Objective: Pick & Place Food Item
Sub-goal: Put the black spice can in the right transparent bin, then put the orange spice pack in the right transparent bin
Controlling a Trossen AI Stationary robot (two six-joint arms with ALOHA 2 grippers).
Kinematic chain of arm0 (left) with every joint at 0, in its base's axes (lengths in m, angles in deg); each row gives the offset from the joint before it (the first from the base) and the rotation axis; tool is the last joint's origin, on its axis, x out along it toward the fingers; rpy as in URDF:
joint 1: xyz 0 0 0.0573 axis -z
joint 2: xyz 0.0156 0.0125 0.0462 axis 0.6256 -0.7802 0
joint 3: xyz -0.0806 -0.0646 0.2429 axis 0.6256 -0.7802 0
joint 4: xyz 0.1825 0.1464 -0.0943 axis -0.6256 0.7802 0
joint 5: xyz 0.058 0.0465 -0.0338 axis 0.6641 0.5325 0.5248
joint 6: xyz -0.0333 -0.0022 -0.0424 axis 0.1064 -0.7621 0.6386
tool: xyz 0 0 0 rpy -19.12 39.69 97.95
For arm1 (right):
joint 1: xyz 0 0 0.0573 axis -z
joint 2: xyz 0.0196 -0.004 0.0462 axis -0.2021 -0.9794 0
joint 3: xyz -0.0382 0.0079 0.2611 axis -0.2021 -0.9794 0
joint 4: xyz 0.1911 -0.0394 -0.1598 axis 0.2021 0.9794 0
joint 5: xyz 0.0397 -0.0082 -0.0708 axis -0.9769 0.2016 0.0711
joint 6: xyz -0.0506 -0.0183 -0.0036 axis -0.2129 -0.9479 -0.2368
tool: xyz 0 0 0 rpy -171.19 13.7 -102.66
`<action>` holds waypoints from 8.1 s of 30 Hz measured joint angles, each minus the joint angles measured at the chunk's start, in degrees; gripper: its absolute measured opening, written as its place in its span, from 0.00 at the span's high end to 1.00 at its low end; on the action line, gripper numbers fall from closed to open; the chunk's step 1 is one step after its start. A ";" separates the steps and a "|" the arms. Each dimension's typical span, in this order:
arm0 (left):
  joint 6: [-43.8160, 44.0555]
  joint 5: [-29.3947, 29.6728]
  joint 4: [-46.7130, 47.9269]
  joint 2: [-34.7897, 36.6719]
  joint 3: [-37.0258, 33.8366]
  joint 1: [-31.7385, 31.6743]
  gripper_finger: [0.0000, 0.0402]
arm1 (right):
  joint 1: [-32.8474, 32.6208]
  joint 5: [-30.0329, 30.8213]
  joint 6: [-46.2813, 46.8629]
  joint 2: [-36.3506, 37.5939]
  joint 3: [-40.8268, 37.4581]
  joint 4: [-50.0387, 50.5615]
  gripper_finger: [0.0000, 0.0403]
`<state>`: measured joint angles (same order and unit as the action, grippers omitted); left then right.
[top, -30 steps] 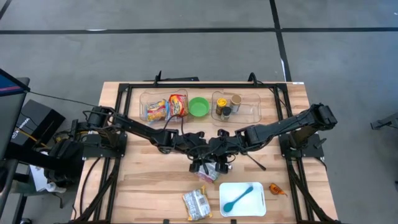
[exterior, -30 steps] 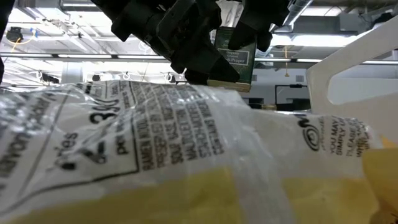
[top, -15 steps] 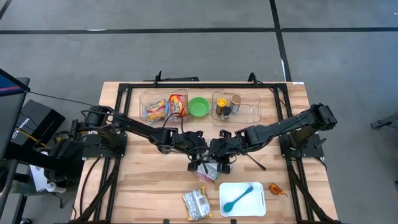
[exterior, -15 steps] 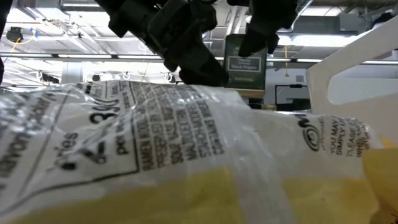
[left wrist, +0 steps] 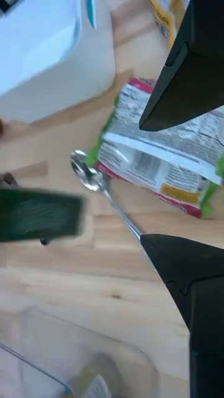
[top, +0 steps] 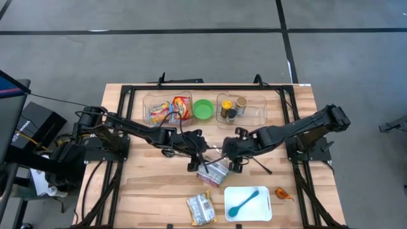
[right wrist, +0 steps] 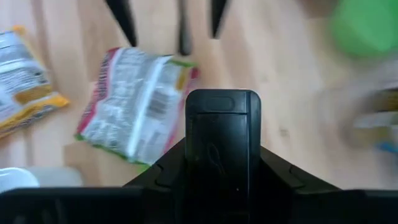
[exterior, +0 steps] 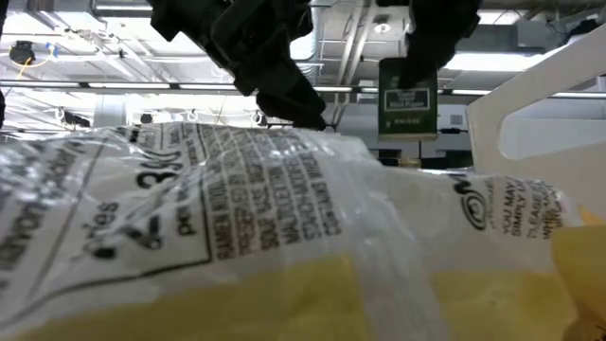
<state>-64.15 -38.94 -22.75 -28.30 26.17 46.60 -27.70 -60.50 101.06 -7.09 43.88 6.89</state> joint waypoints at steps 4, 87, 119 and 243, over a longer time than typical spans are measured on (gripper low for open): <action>0.00 2.58 -0.09 0.38 -0.78 0.01 0.31 | -0.17 5.20 1.65 4.27 0.00 3.26 0.71; 0.00 3.73 -3.86 0.30 -0.95 -0.90 0.31 | 35.43 -1.00 -11.09 7.21 -28.76 -22.82 0.71; 0.00 3.75 -3.81 0.28 -0.95 -0.90 0.31 | 37.12 -4.12 -11.04 6.86 -28.68 -24.46 0.52; -0.13 3.95 -14.28 0.28 -0.91 -0.88 0.31 | -52.62 -3.88 82.05 6.69 -12.70 16.91 0.52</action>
<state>-64.28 -34.99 -37.03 -28.02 25.26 45.72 -80.33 -64.39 183.11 -0.40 31.18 23.79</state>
